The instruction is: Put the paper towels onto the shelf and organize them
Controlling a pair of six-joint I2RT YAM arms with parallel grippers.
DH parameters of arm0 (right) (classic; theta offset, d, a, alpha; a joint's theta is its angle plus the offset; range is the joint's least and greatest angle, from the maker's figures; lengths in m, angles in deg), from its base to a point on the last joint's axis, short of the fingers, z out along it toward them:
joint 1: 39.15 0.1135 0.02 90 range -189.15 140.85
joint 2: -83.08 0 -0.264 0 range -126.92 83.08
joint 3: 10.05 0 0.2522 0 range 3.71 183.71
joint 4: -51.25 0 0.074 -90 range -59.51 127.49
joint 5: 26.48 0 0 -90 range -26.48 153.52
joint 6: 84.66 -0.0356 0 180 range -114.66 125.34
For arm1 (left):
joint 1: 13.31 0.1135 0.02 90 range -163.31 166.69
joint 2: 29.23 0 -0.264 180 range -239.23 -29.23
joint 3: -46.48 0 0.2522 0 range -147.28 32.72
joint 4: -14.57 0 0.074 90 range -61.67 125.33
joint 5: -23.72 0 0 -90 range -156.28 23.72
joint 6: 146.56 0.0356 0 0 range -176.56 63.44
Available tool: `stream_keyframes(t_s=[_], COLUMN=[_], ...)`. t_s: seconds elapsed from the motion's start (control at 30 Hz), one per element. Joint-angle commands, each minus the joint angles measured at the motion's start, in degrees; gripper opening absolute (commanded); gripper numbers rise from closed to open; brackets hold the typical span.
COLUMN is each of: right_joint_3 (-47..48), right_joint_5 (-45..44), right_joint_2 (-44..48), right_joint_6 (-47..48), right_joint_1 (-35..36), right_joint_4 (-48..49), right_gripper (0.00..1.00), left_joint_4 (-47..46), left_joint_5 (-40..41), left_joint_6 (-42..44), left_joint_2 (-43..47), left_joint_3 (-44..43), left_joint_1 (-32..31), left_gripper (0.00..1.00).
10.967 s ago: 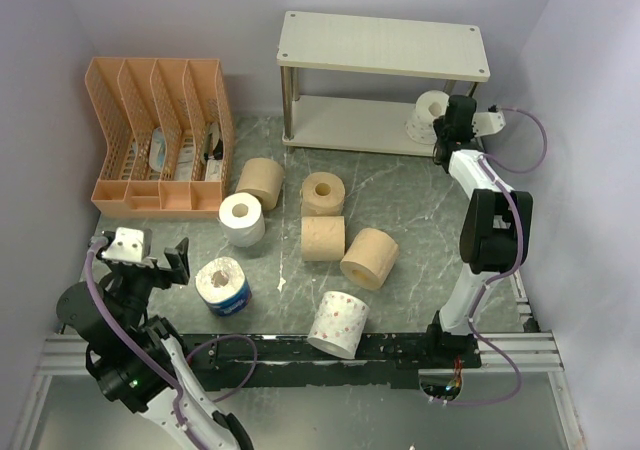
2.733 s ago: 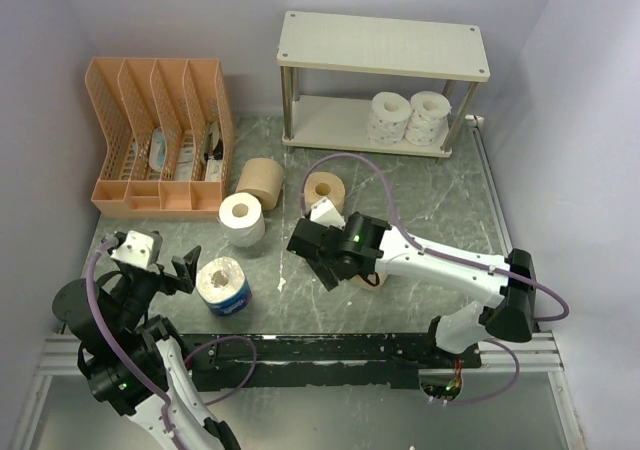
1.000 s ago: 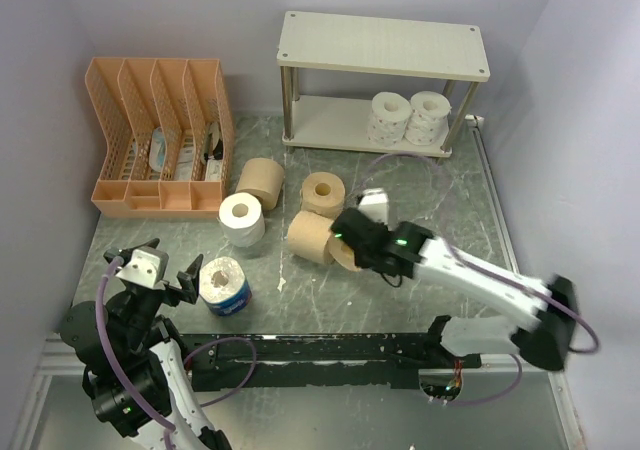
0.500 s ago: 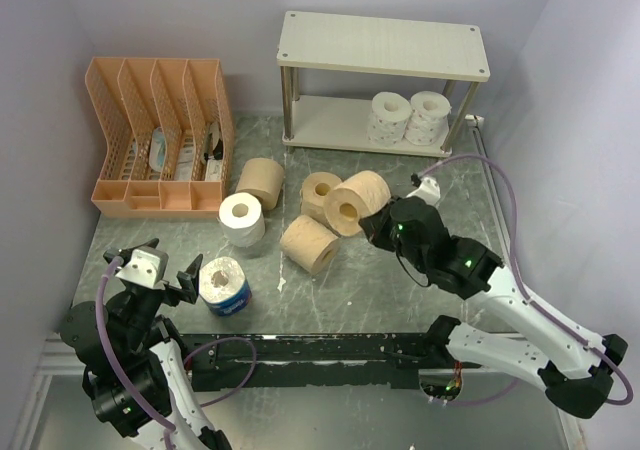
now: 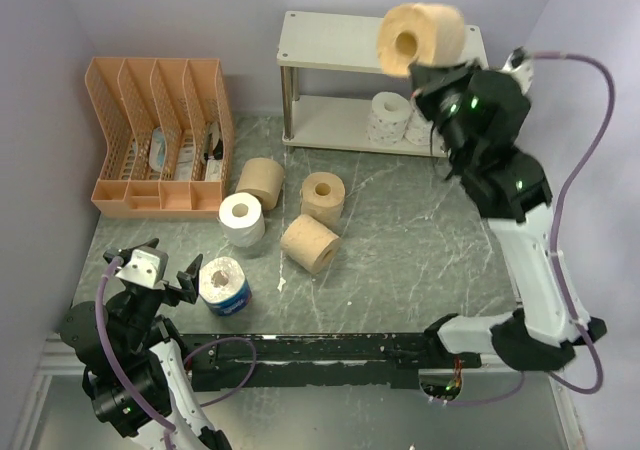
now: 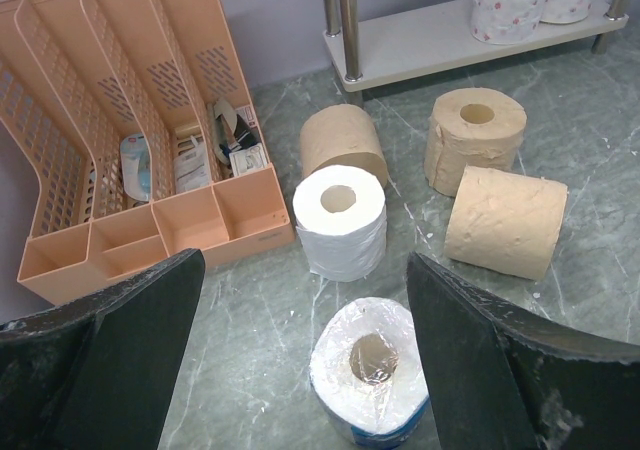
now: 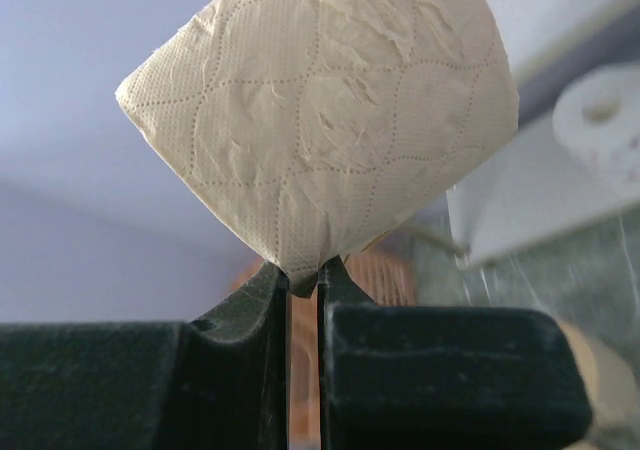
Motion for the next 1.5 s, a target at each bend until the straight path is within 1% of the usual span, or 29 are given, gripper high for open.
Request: stream_keyframes(t_s=[0.0, 0.07, 0.1, 0.23, 0.33, 0.43, 0.57, 0.77, 0.83, 0.9, 1.23, 1.33, 1.4, 1.47], right_joint_3=[7.9, 6.4, 6.1, 6.2, 6.8, 8.7, 5.8, 10.0, 9.4, 9.6, 14.6, 13.4, 12.2, 11.0], right_joint_5=[17.5, 27.8, 29.9, 36.4, 43.3, 47.2, 52.0, 53.6, 54.2, 54.9, 54.8, 54.9, 55.1, 55.3], right_joint_2=[-8.9, -12.0, -13.6, -18.8, -22.4, -26.3, -30.8, -36.3, -37.0, -37.7, -37.7, -36.3, -35.2, -34.4], right_joint_6=[-8.2, -13.7, -15.9, -21.2, -25.6, -30.5, -40.8, -45.8, -48.0, -48.6, -46.7, -46.6, -46.4, -46.3], right_joint_1=[-18.0, -24.8, -26.7, -32.7, -37.0, -40.5, -44.8, -46.5, -46.5, -46.7, -48.9, -50.1, -50.6, -51.0], right_joint_4=[1.6, 6.3, 7.8, 15.8, 25.1, 28.8, 36.7, 36.6, 39.3, 39.7, 35.3, 34.6, 33.7, 33.1], right_gripper=[0.00, 0.00, 0.00, 0.00, 0.00, 0.00, 0.00, 0.00, 0.00, 0.00, 0.00, 0.03, 0.08, 0.08], left_joint_4=[-0.7, -0.6, -0.5, -0.5, -0.6, -0.7, -1.0, -1.0, -1.0, -1.0, -1.0, -1.0, -1.0, -0.9], left_joint_5=[-0.5, -0.8, -1.2, -2.0, -2.1, -2.1, -1.5, -0.9, -1.0, -0.9, -0.7, -0.8, -0.8, -0.9], left_joint_6=[-0.3, 0.0, 0.1, 0.5, 0.4, 0.3, 0.0, -0.2, -0.3, -0.3, -0.4, -0.3, -0.3, -0.3], left_joint_2=[-0.5, -1.1, -1.4, -2.8, -2.9, -3.0, -3.6, -4.2, -4.1, -4.2, -4.4, -4.4, -4.4, -4.4], left_joint_3=[-0.6, -0.6, -0.6, -0.5, -0.3, -0.2, -0.1, -0.1, -0.1, -0.1, 0.0, 0.0, 0.0, 0.0], left_joint_1=[-0.4, -0.4, -0.4, -0.4, -0.4, -0.4, -0.4, -0.4, -0.4, -0.3, -0.2, -0.2, -0.3, -0.2], left_gripper=[0.94, 0.94, 0.94, 0.94, 0.94, 0.94, 0.93, 0.94, 0.94, 0.94, 0.94, 0.94, 0.93, 0.94])
